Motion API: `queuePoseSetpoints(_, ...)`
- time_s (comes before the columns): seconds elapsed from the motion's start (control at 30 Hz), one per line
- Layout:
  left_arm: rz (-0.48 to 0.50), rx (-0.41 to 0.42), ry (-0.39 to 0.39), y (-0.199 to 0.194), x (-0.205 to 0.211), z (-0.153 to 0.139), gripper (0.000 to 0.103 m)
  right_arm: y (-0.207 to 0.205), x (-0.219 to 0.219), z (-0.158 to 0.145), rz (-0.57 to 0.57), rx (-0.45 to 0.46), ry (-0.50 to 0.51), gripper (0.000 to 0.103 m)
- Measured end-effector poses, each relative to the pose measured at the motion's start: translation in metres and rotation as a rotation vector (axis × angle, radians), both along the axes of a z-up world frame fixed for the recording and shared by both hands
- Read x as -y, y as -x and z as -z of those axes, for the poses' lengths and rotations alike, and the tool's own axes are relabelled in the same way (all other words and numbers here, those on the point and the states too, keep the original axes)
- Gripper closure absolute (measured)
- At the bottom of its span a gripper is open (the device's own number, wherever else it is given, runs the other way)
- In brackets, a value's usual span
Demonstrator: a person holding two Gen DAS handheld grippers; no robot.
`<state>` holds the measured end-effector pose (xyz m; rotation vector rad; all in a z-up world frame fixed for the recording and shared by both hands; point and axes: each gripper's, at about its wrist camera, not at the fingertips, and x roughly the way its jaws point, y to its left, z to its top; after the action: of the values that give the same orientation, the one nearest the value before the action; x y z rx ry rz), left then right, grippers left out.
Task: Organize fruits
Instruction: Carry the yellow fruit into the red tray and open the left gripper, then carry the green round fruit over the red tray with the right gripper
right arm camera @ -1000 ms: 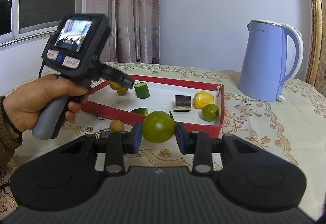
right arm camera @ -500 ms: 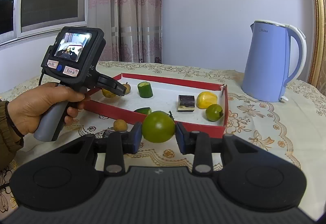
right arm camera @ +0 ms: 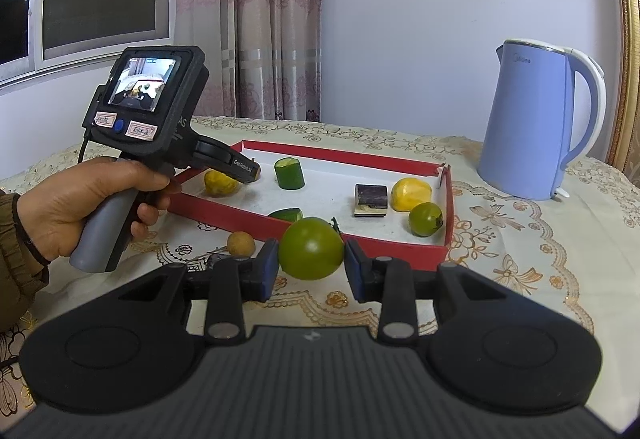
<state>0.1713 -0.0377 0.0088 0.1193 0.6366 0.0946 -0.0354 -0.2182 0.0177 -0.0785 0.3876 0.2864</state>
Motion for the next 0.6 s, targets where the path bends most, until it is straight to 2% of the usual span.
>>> queuePoseSetpoints(0.2, 0.012, 0.022, 0.004, 0.010, 0.001, -0.007, 0.027, -0.001, -0.001, -0.002, 0.004, 0.005, 0.000, 0.070)
queuePoseSetpoints(0.3, 0.018, 0.043, 0.019, 0.023, -0.003, -0.017, 0.026, -0.001, -0.002, -0.004, 0.005, 0.012, 0.006, 0.070)
queuePoseSetpoints(0.4, 0.019, 0.087, 0.059, 0.044, -0.014, -0.028, 0.015, -0.002, -0.004, -0.012, 0.002, 0.036, 0.024, 0.070)
queuePoseSetpoints(0.6, -0.023, 0.152, 0.136, 0.066, -0.030, -0.032, 0.014, -0.023, -0.014, -0.045, 0.001, 0.115, 0.056, 0.070)
